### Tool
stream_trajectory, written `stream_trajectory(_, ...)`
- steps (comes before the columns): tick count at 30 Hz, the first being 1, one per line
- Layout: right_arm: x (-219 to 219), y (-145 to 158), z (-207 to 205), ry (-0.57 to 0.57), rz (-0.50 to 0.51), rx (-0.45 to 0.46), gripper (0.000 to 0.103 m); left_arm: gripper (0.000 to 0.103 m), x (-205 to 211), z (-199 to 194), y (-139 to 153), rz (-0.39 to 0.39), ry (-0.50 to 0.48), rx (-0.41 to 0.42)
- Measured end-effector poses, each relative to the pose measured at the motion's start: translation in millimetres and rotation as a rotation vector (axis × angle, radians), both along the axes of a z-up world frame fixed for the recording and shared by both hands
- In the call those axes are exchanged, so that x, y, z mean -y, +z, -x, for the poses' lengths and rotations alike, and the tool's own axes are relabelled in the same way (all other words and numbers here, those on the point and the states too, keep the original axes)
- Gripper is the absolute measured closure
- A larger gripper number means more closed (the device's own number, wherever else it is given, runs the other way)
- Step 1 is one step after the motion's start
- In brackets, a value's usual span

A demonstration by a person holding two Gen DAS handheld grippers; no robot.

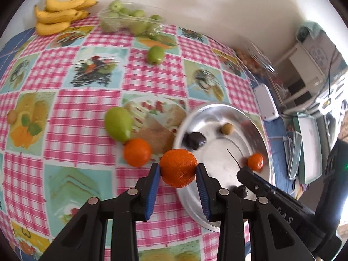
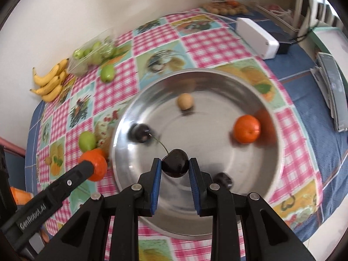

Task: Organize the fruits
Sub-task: 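Carry both fruits over the steel bowl and open the left tool to drop the tangerine, then open the right tool to drop the dark plum into the bowl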

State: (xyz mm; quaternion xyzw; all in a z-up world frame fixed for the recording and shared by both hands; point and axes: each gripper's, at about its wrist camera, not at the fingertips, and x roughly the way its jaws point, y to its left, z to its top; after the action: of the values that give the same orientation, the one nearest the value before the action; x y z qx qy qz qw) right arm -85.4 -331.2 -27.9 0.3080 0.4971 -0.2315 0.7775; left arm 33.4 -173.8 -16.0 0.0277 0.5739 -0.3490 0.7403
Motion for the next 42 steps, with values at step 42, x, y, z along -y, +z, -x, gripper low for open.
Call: stream_trajectory(42, 19, -27, 12, -0.064, -0.054, -0.044, 0.069, 0.066, 30, 30, -15, -0.064, -0.108, 0.008)
